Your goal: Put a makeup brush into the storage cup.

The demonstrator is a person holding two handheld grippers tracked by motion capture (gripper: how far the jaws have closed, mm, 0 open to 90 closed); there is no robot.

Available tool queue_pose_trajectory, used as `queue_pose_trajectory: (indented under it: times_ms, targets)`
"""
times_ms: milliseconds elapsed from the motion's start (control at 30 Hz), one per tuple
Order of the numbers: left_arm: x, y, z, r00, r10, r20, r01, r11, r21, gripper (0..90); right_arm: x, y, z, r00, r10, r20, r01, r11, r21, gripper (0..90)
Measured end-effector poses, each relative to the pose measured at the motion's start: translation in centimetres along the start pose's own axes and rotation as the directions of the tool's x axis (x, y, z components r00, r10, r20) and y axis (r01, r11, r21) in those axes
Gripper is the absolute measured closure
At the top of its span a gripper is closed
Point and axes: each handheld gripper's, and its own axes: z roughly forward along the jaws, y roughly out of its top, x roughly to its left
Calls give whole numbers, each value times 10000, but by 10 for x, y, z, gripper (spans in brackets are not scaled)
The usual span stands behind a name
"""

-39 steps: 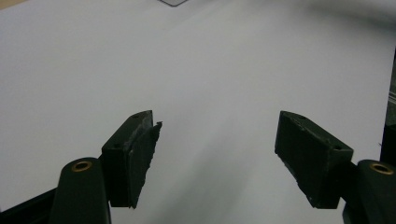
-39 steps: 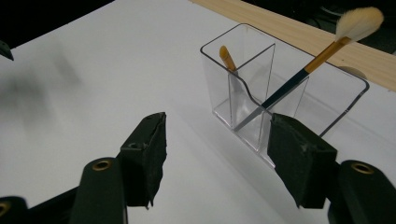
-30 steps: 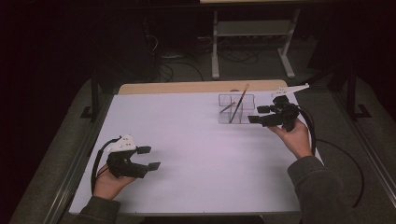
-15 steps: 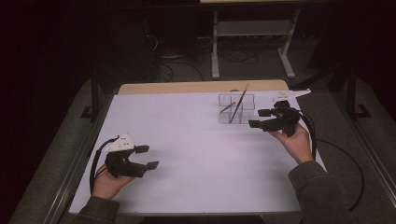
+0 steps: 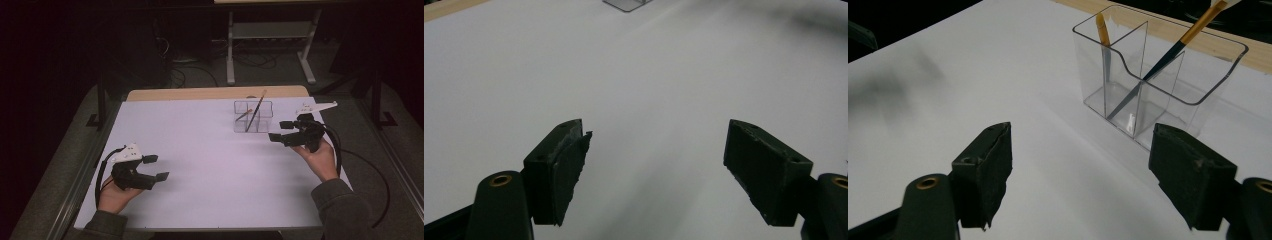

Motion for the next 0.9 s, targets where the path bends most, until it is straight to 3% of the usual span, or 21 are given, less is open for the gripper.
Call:
queue_pose_trajectory:
  times_ms: [900]
  targets:
    - [1, -3, -2, 9998, -181, -116, 181, 9998, -2, 217, 18, -23, -3, 9999, -20, 134, 20, 10000, -4, 185]
